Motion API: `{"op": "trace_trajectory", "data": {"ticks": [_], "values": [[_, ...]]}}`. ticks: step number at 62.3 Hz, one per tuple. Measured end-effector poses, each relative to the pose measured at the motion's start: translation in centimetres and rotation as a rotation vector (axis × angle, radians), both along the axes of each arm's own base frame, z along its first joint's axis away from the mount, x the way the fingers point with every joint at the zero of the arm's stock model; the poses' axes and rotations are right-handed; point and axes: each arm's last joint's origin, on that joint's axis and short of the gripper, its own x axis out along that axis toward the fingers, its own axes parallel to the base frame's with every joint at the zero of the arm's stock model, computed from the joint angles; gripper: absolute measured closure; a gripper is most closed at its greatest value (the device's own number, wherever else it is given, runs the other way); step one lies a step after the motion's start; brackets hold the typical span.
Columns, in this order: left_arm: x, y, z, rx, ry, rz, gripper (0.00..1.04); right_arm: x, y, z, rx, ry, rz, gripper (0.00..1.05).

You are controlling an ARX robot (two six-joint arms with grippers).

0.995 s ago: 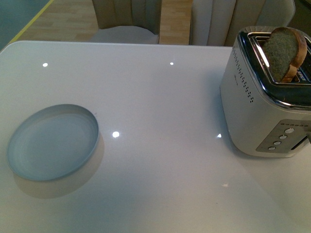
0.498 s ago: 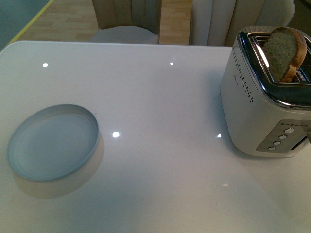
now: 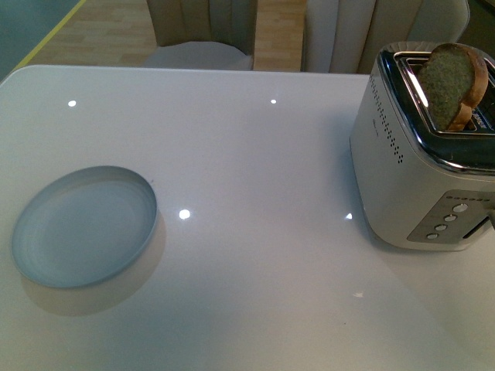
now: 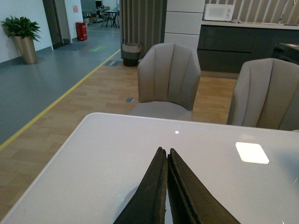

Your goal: Left arm holds plate, right arm toasts bread

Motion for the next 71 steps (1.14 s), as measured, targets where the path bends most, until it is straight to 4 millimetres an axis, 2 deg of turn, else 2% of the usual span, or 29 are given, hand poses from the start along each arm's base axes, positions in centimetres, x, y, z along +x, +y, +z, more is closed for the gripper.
{"op": "trace_trajectory", "data": {"ticks": [31,71], "values": [[0.00,0.00,0.00,0.000,0.000,0.000,0.07,0.00,0.00,0.00,0.000,0.000,0.000,0.09],[0.00,0.00,0.00,0.002,0.000,0.000,0.07,0.00,0.00,0.00,0.000,0.000,0.000,0.09]]}}
